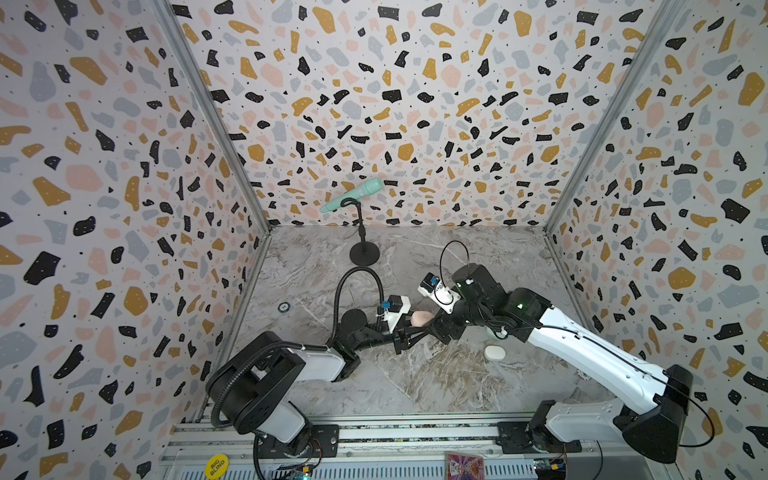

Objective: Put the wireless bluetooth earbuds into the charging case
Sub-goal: 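Flip the pink case lid open with the right gripper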

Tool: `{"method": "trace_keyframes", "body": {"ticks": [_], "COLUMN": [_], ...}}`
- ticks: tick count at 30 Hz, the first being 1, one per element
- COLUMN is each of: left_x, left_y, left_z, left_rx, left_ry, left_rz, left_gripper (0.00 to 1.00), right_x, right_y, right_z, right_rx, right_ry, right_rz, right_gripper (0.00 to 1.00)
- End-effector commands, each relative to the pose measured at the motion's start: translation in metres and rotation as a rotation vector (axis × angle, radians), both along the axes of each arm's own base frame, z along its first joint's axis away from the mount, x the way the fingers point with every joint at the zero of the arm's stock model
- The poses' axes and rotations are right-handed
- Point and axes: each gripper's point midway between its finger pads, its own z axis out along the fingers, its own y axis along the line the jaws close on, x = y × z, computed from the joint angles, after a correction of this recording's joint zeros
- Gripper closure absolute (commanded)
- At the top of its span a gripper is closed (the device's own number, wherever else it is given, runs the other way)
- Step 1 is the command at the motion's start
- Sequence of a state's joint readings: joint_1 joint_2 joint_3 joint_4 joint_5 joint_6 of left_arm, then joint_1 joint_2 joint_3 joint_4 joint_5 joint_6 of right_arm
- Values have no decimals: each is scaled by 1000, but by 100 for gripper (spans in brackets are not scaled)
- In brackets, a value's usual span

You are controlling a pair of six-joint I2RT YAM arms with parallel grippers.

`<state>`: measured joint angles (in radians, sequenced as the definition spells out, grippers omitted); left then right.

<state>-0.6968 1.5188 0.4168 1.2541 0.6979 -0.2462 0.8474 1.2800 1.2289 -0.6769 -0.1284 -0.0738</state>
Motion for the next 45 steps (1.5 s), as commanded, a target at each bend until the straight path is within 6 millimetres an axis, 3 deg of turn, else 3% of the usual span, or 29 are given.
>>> {"method": "trace_keyframes", "body": {"ticks": [1, 10, 24, 31, 39, 45], "left_x": [-9, -11, -14, -13, -10, -7], "left_y": [0, 0, -1, -1, 1, 4], "left_z": [21, 21, 22, 23, 22, 21], "left_rx": [-50, -48, -40, -38, -35, -22], "left_ry": [-85, -90, -98, -103, -94, -87], "left_rz": [-26, -30, -39, -33, -8, 25], "left_gripper": [58, 58, 58, 58, 58, 58], "right_x": [8, 30, 46, 46, 33, 28], "right_y": [-3, -13, -19, -21, -18, -31], "right_z": [0, 12, 37, 39, 56, 70], "right_rx": [-24, -35, 13, 18, 98, 175], "right_ry": [-35, -98, -138, -130, -68, 20], "right_rz": [-32, -144, -221, -228, -208, -264], "right_gripper": [15, 15, 15, 14, 7, 1]}}
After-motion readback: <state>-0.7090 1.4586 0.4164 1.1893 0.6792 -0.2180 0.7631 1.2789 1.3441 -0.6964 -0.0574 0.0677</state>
